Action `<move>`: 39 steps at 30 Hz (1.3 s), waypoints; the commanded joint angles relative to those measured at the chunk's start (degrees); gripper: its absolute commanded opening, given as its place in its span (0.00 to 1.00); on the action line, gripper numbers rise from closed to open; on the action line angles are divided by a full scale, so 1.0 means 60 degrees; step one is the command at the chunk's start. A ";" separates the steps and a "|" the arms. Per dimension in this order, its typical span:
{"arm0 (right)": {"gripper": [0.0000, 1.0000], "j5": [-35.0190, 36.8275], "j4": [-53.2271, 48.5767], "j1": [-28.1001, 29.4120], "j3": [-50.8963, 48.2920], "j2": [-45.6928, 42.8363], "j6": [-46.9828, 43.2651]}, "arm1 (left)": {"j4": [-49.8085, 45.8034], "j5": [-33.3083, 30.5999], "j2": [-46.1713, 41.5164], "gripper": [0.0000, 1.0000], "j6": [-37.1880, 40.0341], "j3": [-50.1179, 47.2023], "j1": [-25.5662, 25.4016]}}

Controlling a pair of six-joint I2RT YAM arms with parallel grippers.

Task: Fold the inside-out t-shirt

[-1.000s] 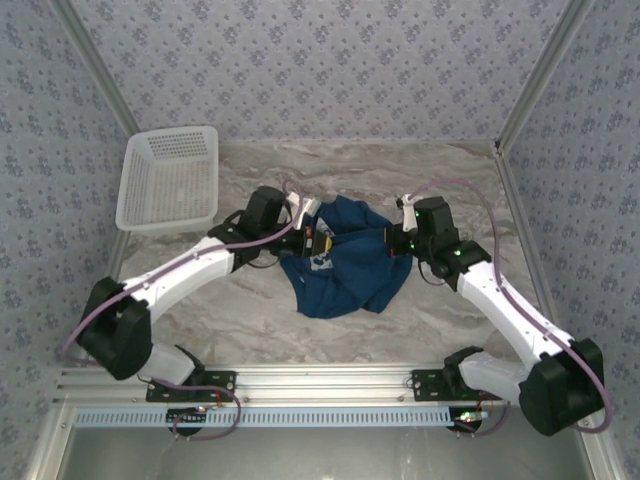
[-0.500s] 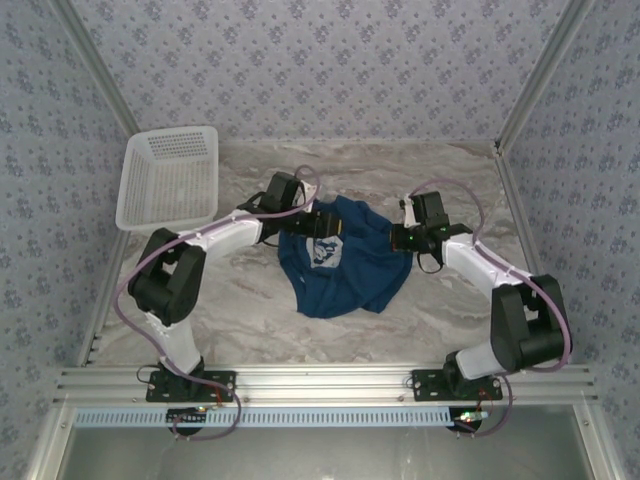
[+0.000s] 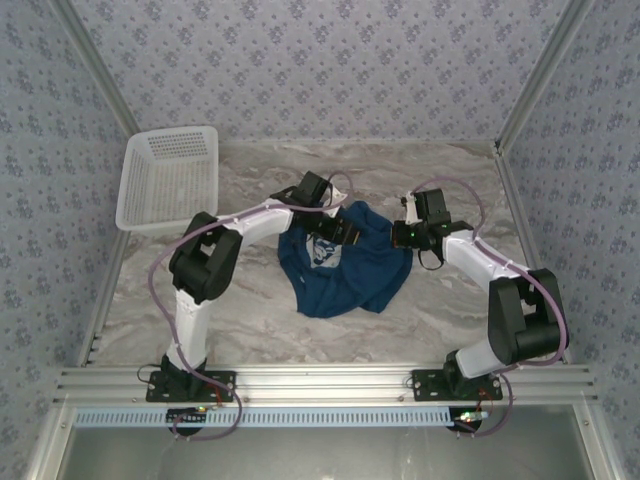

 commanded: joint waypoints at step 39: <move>0.00 -0.0414 0.0140 -0.0108 0.0143 -0.0313 -0.0159 | 0.0602 0.1117 -0.1308 0.00 -0.0232 -0.0130 0.0085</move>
